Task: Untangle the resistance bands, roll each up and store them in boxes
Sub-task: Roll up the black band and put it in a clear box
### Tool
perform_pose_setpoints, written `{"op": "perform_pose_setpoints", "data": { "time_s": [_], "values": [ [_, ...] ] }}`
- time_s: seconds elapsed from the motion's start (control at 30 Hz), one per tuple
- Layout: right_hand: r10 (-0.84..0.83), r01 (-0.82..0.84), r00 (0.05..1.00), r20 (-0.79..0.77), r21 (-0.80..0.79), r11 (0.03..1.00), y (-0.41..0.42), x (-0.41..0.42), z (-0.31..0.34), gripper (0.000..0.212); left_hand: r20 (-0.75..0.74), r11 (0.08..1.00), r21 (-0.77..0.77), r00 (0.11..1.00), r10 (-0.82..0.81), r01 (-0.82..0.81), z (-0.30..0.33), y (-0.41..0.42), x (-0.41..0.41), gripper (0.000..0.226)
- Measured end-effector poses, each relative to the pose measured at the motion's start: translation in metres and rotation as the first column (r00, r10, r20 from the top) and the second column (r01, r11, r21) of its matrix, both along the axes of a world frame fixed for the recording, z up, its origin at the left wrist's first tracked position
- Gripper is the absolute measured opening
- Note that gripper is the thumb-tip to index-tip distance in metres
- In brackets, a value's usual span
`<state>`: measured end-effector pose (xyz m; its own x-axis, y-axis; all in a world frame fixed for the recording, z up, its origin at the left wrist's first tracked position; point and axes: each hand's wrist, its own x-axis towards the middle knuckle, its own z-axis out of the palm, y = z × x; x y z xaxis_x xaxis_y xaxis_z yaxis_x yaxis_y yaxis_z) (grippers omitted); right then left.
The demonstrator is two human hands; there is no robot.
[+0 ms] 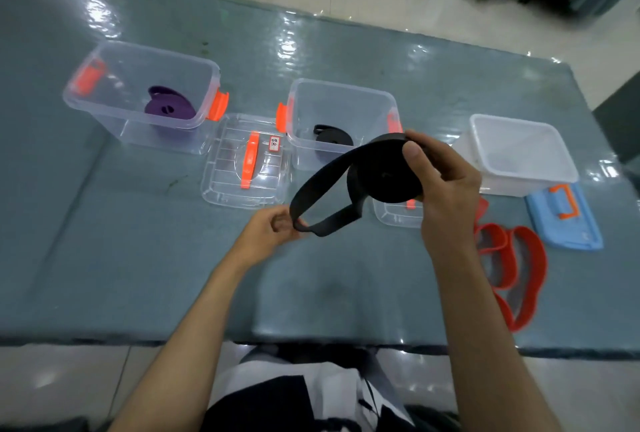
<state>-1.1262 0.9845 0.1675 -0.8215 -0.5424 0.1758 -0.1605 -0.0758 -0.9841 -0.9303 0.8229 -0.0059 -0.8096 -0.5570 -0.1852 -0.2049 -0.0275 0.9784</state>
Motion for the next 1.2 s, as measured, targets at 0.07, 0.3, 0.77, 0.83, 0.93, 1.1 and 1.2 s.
{"op": "perform_pose_setpoints", "data": {
  "time_s": [0.07,0.3,0.77,0.83,0.93,1.1,1.2],
  "values": [
    [-0.031,0.031,0.999,0.01,0.008,0.999,0.001,0.001,0.0,0.019,0.011,0.991,-0.036,0.992,0.127,-0.127,-0.002,-0.005,-0.001,0.023],
    [-0.058,0.056,0.997,-0.056,-0.033,0.998,0.0,0.005,0.003,0.018,0.092,0.914,-0.237,0.93,0.357,-0.328,0.016,-0.024,-0.004,0.029],
    [0.209,-0.184,0.951,-0.227,0.124,0.975,-0.005,-0.001,0.004,0.028,-0.112,0.95,-0.207,0.959,-0.259,0.233,0.169,-0.029,-0.044,0.072],
    [0.247,-0.228,0.949,-0.194,0.114,0.967,-0.007,-0.002,0.003,0.03,-0.147,0.955,-0.208,0.959,-0.242,0.209,0.179,-0.024,-0.056,0.06],
    [0.263,-0.244,0.946,-0.187,0.121,0.962,-0.011,-0.005,0.004,0.033,-0.168,0.972,-0.18,0.969,-0.18,0.149,0.177,-0.025,-0.062,0.04],
    [0.242,-0.225,0.948,-0.209,0.101,0.969,-0.019,-0.008,0.005,0.025,-0.218,0.969,-0.207,0.96,-0.177,0.132,0.171,-0.026,-0.06,0.028],
    [0.248,-0.237,0.952,-0.182,0.076,0.968,-0.025,-0.011,0.006,0.024,-0.221,0.97,-0.209,0.961,-0.167,0.12,0.173,-0.026,-0.06,0.033]
  ]
}}
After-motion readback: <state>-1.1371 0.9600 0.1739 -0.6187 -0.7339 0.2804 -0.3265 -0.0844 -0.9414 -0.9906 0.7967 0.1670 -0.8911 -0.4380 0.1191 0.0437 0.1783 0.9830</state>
